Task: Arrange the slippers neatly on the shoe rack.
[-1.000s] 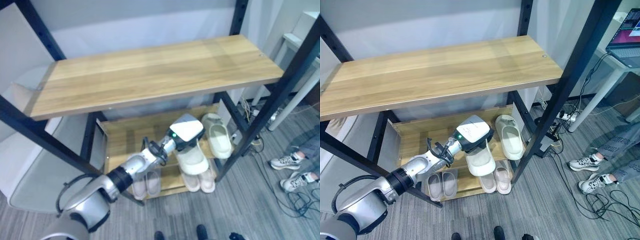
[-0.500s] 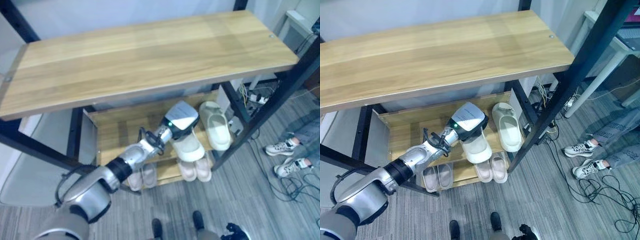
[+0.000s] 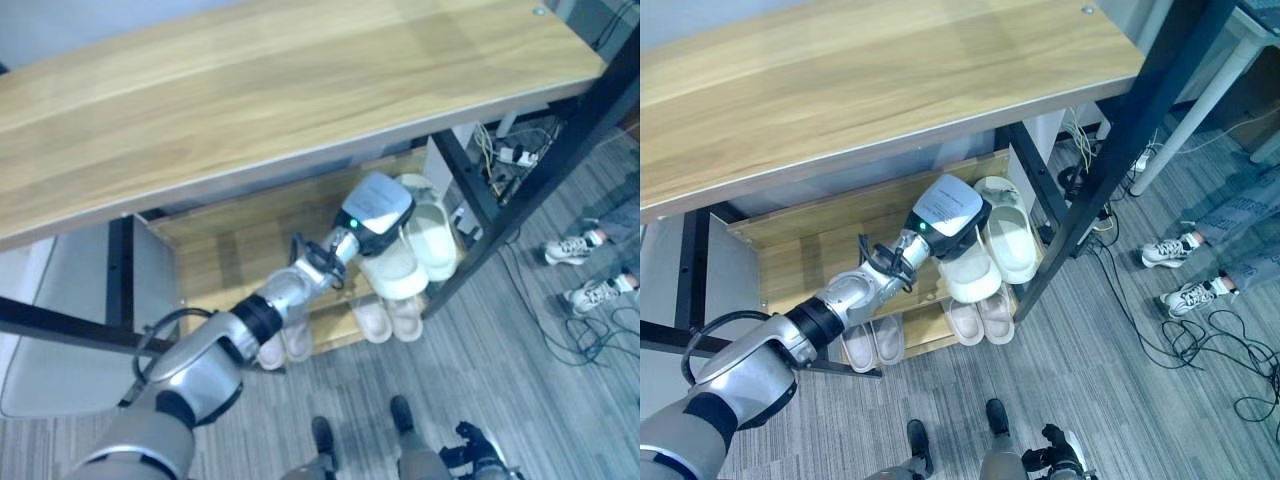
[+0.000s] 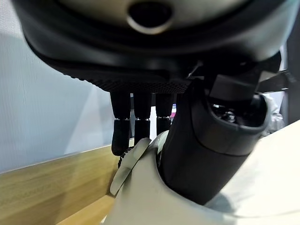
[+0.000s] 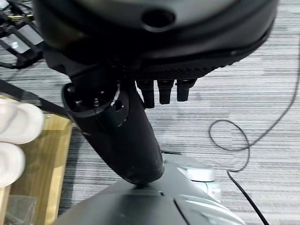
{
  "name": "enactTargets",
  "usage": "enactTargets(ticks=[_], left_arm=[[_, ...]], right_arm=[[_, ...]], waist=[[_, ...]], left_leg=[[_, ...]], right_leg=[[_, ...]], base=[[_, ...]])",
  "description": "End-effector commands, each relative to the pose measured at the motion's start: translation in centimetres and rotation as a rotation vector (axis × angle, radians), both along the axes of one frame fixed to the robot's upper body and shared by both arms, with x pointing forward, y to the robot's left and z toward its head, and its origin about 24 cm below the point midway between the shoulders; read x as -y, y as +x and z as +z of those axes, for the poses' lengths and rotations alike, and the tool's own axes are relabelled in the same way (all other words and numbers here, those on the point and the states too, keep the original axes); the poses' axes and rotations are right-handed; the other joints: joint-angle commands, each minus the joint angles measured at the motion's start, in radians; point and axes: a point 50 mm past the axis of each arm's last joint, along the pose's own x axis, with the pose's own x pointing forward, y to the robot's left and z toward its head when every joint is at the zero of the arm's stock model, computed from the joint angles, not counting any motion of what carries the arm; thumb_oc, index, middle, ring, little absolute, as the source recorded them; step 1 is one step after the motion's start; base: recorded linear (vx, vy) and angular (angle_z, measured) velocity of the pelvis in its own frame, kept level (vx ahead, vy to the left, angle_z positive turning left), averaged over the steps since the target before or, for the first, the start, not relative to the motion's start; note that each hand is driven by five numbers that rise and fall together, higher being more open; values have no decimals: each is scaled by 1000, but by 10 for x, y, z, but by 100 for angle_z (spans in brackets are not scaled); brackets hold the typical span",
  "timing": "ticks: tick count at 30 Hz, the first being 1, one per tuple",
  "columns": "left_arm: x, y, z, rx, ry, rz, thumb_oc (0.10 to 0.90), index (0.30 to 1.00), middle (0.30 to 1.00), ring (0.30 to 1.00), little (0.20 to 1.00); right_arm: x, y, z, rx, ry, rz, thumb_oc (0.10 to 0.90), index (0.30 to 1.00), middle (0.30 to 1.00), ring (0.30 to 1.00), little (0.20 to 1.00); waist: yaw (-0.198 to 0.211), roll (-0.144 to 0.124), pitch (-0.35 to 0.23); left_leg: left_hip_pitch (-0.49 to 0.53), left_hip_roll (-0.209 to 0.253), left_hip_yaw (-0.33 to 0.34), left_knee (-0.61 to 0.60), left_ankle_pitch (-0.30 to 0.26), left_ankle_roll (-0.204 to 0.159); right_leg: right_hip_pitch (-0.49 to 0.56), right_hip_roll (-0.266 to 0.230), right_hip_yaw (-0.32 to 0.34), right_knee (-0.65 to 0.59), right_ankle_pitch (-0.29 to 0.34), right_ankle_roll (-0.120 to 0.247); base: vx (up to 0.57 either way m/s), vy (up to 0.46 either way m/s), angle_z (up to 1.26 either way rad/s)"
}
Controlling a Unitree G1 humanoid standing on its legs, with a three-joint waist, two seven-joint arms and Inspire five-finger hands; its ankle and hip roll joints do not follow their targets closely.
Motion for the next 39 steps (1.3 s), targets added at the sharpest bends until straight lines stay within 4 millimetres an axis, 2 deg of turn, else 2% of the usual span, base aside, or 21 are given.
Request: enactTargets(ticks=[1, 6, 12, 13, 14, 26, 39], left_arm=[[14, 15, 90, 247, -118, 8, 400, 300, 300, 300, 300], [13, 15, 98, 282, -85, 14, 400, 300, 300, 300, 300], [13, 20, 113, 323, -56, 47, 400, 300, 300, 300, 300], [13, 20, 114, 326, -61, 46, 562, 542, 542, 542, 542], [15, 19, 112, 323, -65, 41, 800, 900, 900, 900, 900], [4, 25, 94, 219, -101, 86, 800, 900, 900, 900, 900], [14, 19, 68, 69, -176, 28, 800, 900, 900, 900, 900]], right_arm=[[17, 1, 5, 21, -38, -43, 800, 900, 900, 900, 900], [17, 0, 4, 14, -39, -46, 800, 900, 900, 900, 900], [17, 5, 6, 26, -47, -25, 800, 900, 900, 900, 900], [17, 4, 6, 26, -45, -25, 800, 900, 900, 900, 900], [16, 4, 5, 25, -41, -26, 800, 900, 900, 900, 900], [16, -5, 2, -8, -21, -36, 800, 900, 900, 900, 900], [11, -18, -4, -60, 11, -62, 800, 900, 900, 900, 900]], waist=[[15, 64, 3], [14, 67, 6], [8, 57, 13], [7, 57, 14], [7, 57, 16], [14, 47, -12], [24, 42, -43]], left_leg=[[-17, -33, -67, -5, -63, 1], [-26, -33, -68, -5, -62, 1], [-46, -29, -63, -5, -59, 3], [-48, -30, -62, -5, -59, 3], [-48, -30, -61, -5, -60, 4], [5, -30, -60, -5, -75, 4], [48, -34, -71, -5, -82, 6]], right_leg=[[7, 41, -77, 48, -110, 28], [-3, 41, -78, 48, -107, 28], [-27, 42, -73, 51, -101, 28], [-30, 42, -73, 52, -101, 29], [-32, 41, -72, 55, -103, 29], [22, 46, -80, 56, -119, 26], [75, 41, -94, 41, -124, 24]], base=[[7, -10, -7], [1, -2, -2], [-2, 0, -3], [0, 0, 0], [0, 0, 0], [0, 0, 0], [0, 0, 0]])
